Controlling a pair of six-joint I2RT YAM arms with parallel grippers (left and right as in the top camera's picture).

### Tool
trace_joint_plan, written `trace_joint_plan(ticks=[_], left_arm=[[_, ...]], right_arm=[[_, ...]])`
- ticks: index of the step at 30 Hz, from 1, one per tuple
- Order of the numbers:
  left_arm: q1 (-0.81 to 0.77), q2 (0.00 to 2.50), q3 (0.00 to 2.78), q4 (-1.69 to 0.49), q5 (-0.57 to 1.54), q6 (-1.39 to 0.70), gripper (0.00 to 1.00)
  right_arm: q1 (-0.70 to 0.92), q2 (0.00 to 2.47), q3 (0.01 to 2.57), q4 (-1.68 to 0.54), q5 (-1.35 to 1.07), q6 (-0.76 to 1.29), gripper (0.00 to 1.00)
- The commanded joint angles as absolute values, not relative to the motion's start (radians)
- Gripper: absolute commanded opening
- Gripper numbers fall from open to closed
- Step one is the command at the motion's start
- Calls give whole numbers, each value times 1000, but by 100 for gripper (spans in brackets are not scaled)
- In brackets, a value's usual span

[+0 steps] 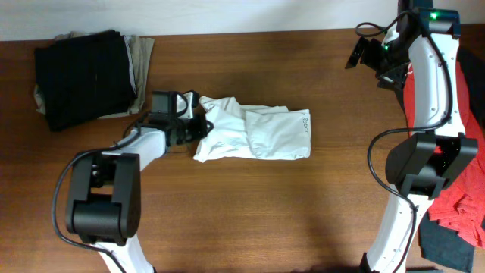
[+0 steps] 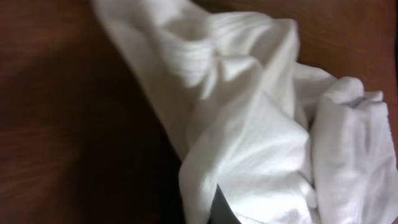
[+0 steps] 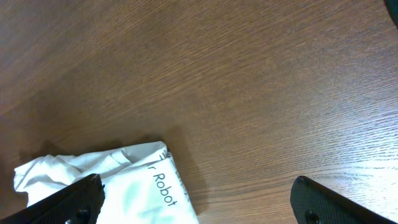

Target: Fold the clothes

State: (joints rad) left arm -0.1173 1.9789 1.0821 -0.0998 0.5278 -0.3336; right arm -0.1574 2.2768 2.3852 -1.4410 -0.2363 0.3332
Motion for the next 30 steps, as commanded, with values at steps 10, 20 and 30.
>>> trace_joint_plan(ticks=[10, 20, 30], left_arm=[[34, 1715, 1317, -490, 420, -253, 1], [-271, 1729, 1329, -515, 177, -257, 0], [-461, 2007, 1329, -234, 149, -257, 0]], right_arm=[[-158, 2263, 2391, -1443, -228, 330, 99], [-158, 2263, 2391, -1443, -228, 330, 99], [-158, 2263, 2391, -1443, -228, 330, 99]])
